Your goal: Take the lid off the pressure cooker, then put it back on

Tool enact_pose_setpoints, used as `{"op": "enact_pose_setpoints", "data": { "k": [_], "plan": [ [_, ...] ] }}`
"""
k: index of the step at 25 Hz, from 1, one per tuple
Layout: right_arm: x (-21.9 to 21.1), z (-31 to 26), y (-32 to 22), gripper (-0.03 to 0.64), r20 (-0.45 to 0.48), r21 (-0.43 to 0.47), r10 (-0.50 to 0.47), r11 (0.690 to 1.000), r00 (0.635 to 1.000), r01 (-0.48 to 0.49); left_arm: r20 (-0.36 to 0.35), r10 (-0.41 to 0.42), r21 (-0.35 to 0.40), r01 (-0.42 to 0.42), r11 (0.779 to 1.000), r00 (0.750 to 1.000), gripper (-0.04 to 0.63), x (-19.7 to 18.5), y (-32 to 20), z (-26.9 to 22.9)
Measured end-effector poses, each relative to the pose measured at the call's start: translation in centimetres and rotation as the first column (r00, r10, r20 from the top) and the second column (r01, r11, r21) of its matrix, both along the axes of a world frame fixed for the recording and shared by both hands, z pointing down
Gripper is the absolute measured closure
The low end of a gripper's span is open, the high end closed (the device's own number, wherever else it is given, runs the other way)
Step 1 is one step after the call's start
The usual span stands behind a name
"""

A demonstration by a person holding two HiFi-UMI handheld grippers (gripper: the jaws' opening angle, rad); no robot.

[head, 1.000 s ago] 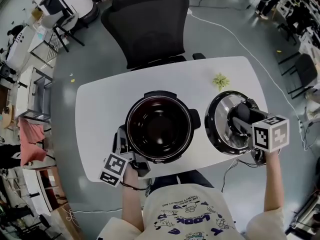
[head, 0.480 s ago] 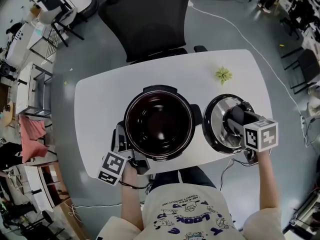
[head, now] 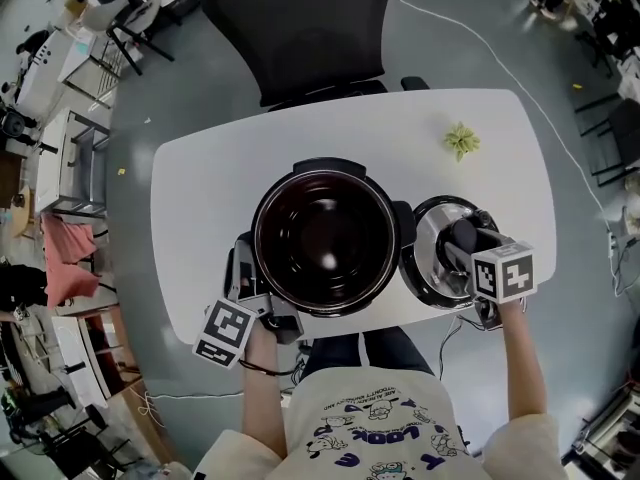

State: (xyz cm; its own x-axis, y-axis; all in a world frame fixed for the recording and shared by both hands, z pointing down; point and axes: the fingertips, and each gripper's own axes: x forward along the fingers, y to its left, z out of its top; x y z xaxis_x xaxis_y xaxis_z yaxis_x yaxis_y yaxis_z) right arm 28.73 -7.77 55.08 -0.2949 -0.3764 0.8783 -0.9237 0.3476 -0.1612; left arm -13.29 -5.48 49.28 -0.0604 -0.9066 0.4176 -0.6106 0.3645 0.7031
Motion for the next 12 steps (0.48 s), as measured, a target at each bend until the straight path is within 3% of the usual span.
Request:
{"op": "enact_pose_setpoints", "data": {
  "k": [12],
  "plan": [
    [-0.6,4.4,0.3,0.322,-0.061,-0.009,-0.003,1.000,0.998,0.003,0.010,-0.016,-0.004,0.016,1.000,1.000,0.448,0.0,-0.2,0.3]
  ]
}}
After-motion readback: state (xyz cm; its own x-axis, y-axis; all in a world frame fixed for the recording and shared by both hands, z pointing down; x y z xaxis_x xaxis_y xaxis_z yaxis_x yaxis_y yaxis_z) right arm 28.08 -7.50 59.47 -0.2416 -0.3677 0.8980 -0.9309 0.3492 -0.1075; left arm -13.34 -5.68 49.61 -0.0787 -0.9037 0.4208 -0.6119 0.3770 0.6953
